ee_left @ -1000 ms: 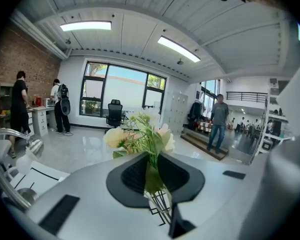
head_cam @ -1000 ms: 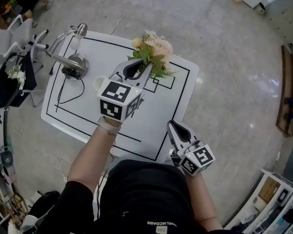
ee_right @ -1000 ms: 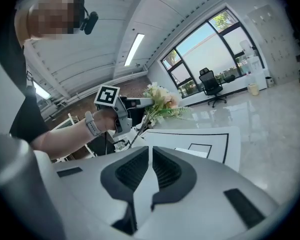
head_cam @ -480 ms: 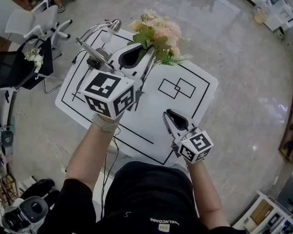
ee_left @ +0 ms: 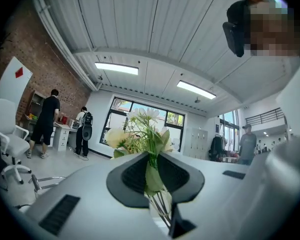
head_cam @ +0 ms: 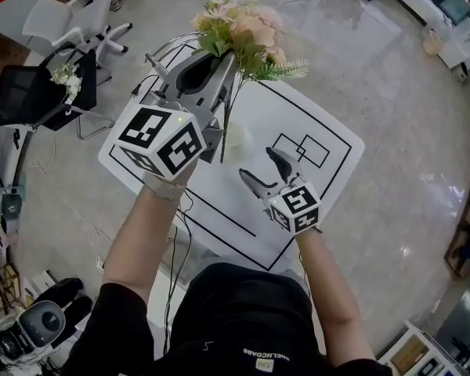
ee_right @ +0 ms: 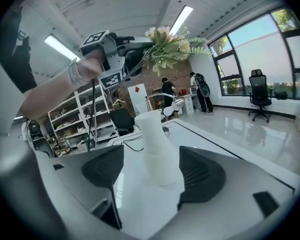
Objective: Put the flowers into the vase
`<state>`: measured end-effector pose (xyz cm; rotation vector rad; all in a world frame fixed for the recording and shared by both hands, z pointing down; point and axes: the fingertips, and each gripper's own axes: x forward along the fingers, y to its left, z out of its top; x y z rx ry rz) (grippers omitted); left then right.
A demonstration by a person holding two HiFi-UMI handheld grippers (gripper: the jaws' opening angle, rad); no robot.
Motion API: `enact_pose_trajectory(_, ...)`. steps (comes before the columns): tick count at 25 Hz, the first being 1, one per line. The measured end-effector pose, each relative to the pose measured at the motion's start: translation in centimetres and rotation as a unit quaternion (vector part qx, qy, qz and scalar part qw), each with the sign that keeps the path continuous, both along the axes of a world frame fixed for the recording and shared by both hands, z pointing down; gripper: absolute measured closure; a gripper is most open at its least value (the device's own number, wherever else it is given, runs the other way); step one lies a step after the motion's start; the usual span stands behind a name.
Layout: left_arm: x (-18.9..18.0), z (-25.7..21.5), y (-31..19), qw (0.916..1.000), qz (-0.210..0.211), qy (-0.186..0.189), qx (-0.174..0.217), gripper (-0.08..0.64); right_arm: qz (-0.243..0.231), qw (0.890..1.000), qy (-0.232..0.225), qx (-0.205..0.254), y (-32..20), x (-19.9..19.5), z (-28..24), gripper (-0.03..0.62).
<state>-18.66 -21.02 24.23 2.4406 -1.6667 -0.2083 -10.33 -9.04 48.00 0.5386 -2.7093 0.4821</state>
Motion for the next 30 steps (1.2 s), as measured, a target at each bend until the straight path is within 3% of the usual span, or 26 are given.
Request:
enact_pose_trajectory(9, -1.5, 0.1, -1.4, 0.9979, -0.02, 0.03, 0.054, 0.511, -0.036, 0.998, 0.053, 0.028, -1.8, -3.5, 4.1, 0.184)
enact_pose_trajectory(18, -2.1, 2.8, -3.3, 0.997, -0.021, 0.041, 0.063, 0.512, -0.062, 0.995, 0.069, 0.038, -2.7, -6.2, 5.3, 0.181)
enact_pose_trajectory(30, -0.8, 6.5, -3.0, 0.9965, 0.001, 0.014, 0.082, 0.512, -0.062, 0.995, 0.071, 0.025, -3.1, -6.8, 6.7, 0.184)
